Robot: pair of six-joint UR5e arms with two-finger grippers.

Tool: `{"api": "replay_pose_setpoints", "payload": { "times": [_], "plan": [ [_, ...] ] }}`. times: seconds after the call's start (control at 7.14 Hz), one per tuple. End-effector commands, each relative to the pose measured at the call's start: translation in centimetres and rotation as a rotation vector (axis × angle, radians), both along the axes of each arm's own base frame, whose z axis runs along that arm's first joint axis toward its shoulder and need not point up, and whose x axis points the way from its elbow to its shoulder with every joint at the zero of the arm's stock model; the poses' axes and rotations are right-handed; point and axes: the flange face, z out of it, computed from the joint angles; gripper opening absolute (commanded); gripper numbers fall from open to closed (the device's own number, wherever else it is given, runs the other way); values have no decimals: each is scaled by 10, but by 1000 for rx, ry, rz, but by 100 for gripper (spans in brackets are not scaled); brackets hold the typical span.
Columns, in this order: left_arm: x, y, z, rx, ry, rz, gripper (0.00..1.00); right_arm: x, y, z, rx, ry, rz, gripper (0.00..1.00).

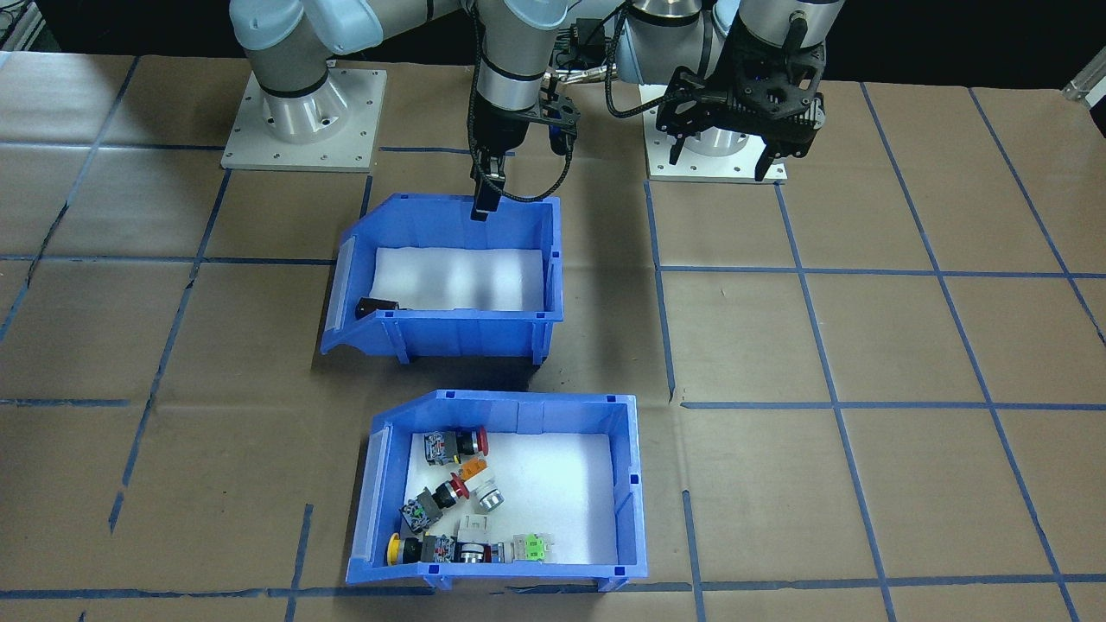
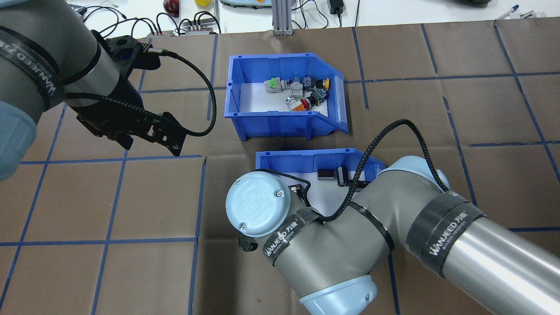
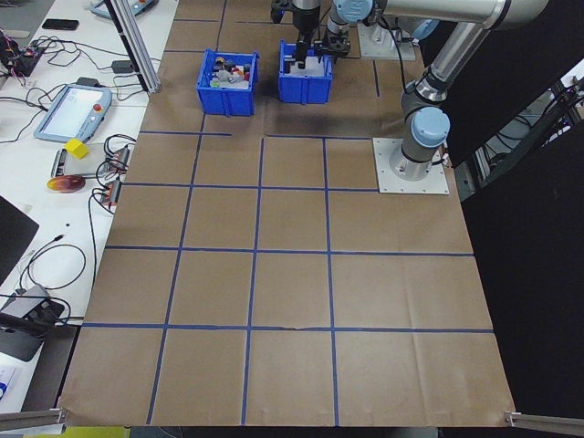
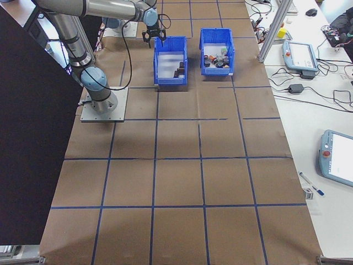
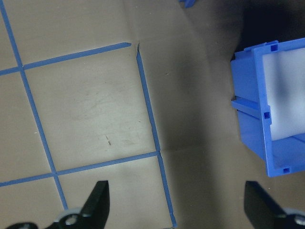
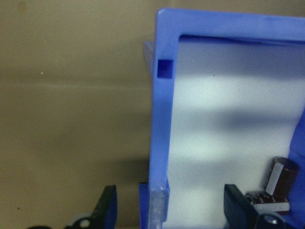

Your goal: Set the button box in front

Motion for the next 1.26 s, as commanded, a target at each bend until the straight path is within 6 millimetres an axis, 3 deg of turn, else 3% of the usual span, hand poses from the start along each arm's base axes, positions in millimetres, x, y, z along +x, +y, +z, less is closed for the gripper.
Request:
{"api": "replay_pose_setpoints", "payload": {
  "times": [0.0, 0.28, 0.56, 0.84, 1.12],
  "plan": [
    [1, -1, 0, -1, -12, -2, 99, -43, -14, 40, -49, -28, -92, 100],
    [4, -4, -1, -1, -39, -26, 99, -108, -73, 54, -95, -68, -307, 100],
    [4, -5, -2, -5, -36, -29, 99, -153, -122, 86, -199, -157, -526, 100],
    [3, 0, 2, -14, -32, -32, 99, -190, -159, 133, -284, -300, -891, 100],
    [1, -4, 0, -8, -13, -27, 99, -218, -179, 150, -240, -308, -1177, 100]
  ]
}}
